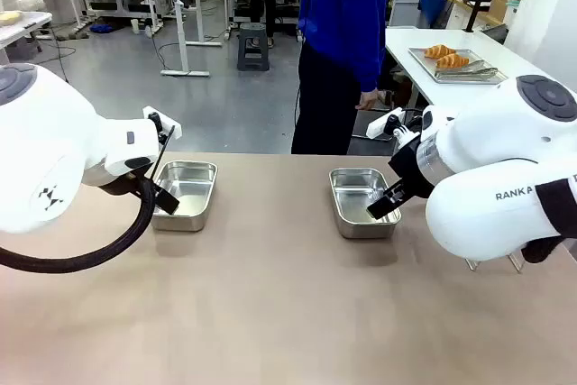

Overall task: Place the bread in airtight containers.
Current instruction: Lift both Airtight Container.

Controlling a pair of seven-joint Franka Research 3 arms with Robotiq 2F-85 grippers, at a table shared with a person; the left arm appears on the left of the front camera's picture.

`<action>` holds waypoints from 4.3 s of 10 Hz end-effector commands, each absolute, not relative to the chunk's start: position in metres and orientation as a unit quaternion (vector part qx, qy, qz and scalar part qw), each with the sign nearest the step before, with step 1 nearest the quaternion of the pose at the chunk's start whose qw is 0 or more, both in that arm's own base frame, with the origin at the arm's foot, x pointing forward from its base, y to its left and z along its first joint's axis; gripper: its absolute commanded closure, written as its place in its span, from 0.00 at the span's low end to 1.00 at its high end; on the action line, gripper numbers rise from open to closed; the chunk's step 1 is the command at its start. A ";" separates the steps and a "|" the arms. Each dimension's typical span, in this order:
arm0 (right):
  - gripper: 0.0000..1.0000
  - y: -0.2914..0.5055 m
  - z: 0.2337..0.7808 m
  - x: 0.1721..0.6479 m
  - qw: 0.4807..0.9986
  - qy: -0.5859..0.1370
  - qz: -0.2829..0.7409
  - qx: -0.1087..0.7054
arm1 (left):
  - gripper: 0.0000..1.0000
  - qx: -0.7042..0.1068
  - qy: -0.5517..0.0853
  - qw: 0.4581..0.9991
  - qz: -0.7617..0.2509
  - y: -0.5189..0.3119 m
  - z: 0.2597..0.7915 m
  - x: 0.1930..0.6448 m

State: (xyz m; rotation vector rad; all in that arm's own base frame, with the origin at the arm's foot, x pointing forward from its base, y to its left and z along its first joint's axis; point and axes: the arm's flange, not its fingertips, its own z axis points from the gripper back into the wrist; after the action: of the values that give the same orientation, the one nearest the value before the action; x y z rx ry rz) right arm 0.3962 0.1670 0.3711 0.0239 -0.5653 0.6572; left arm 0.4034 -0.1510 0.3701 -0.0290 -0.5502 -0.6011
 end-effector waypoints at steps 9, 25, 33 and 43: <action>0.00 0.167 0.371 0.396 0.907 -0.274 0.319 0.011 | 0.00 -0.014 -0.268 0.918 -0.292 -0.151 0.370 0.403; 0.00 -0.165 0.550 0.329 0.729 -0.485 0.392 0.283 | 0.00 -0.237 -0.497 0.687 -0.474 0.175 0.529 0.355; 0.00 -0.168 0.550 0.324 0.735 -0.483 0.382 0.284 | 0.00 -0.240 -0.499 0.692 -0.463 0.178 0.528 0.355; 0.00 -0.168 0.550 0.324 0.735 -0.483 0.382 0.284 | 0.00 -0.240 -0.499 0.692 -0.463 0.178 0.528 0.355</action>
State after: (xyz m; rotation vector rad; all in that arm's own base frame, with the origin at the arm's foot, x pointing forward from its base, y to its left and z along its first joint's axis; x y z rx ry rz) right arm 0.3207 -0.1658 0.5467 0.6244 -1.0319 0.8191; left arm 0.3524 0.1763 0.5273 -0.5297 -1.0818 -1.0170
